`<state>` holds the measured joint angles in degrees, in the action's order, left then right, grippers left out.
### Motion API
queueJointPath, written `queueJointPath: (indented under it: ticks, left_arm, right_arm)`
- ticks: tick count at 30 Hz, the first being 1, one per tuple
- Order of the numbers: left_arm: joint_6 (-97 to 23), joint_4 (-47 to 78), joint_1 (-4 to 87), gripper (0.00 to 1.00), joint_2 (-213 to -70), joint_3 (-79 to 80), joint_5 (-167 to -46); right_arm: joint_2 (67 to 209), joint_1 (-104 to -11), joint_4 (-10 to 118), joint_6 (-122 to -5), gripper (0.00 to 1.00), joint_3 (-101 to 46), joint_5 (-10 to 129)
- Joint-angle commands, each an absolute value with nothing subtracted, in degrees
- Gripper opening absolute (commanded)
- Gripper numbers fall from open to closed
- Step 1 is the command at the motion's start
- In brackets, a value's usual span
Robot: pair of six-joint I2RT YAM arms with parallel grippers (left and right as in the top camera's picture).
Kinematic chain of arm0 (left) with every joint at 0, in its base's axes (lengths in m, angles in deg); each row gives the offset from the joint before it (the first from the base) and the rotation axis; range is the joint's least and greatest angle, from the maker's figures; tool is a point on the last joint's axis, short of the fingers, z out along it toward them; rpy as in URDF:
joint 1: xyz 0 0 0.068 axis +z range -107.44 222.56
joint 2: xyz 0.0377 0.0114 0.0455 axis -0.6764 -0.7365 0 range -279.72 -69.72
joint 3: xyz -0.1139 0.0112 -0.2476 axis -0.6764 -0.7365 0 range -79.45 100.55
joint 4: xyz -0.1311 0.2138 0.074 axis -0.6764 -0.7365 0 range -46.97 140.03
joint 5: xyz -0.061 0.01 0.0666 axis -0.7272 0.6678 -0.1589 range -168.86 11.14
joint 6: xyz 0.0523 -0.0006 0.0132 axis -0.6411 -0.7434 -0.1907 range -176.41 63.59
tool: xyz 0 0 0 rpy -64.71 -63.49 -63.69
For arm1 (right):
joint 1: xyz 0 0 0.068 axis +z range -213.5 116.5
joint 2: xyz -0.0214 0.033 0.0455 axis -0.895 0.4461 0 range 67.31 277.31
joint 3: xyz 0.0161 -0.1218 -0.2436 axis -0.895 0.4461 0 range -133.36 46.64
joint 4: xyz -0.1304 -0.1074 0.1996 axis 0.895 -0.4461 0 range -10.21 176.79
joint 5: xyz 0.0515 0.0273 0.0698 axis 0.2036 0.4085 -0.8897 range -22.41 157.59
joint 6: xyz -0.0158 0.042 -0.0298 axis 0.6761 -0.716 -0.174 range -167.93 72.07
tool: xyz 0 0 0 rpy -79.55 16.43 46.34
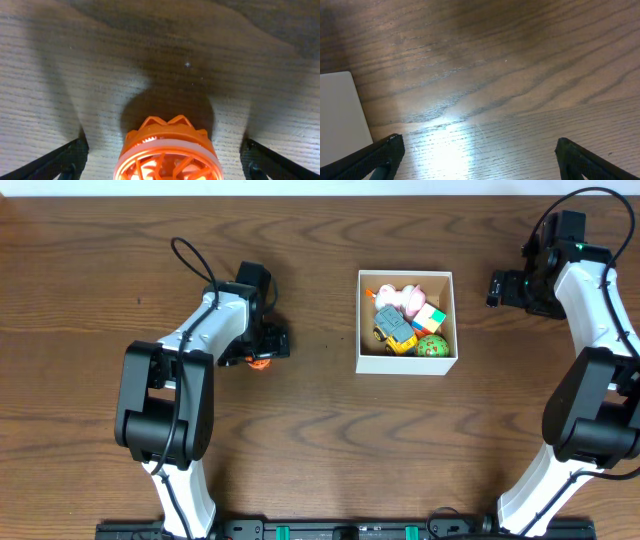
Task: Pack container
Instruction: 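Lower the left gripper onto the orange toy and grasp it, then carry the orange toy with the left gripper into the box and release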
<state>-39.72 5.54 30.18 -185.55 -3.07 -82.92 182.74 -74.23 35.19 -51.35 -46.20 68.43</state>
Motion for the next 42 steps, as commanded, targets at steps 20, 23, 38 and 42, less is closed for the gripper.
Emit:
queueJointPath:
  ticks: [20,23,38,42]
  left_arm:
    - [-39.6,5.6,30.4,0.73,-186.6,-3.5,-82.0]
    - [-39.7,5.6,30.4,0.63,-186.5,-3.5,-82.0]
    - [-40.7,2.8,30.4,0.40,-184.9,1.1,-81.6]
    - [-40.7,2.9,30.4,0.40,-182.4,1.4,-81.6]
  right_arm:
    - [182.7,-74.7,35.1,-50.8,0.99,-45.9,68.2]
    - [182.7,-74.7,35.2,-50.8,0.99,-45.9,68.2]
    - [182.7,-74.7,35.2,-50.8,0.99,-45.9,68.2]
    - [182.7,-74.7,35.2,-50.8,0.99,-45.9,68.2]
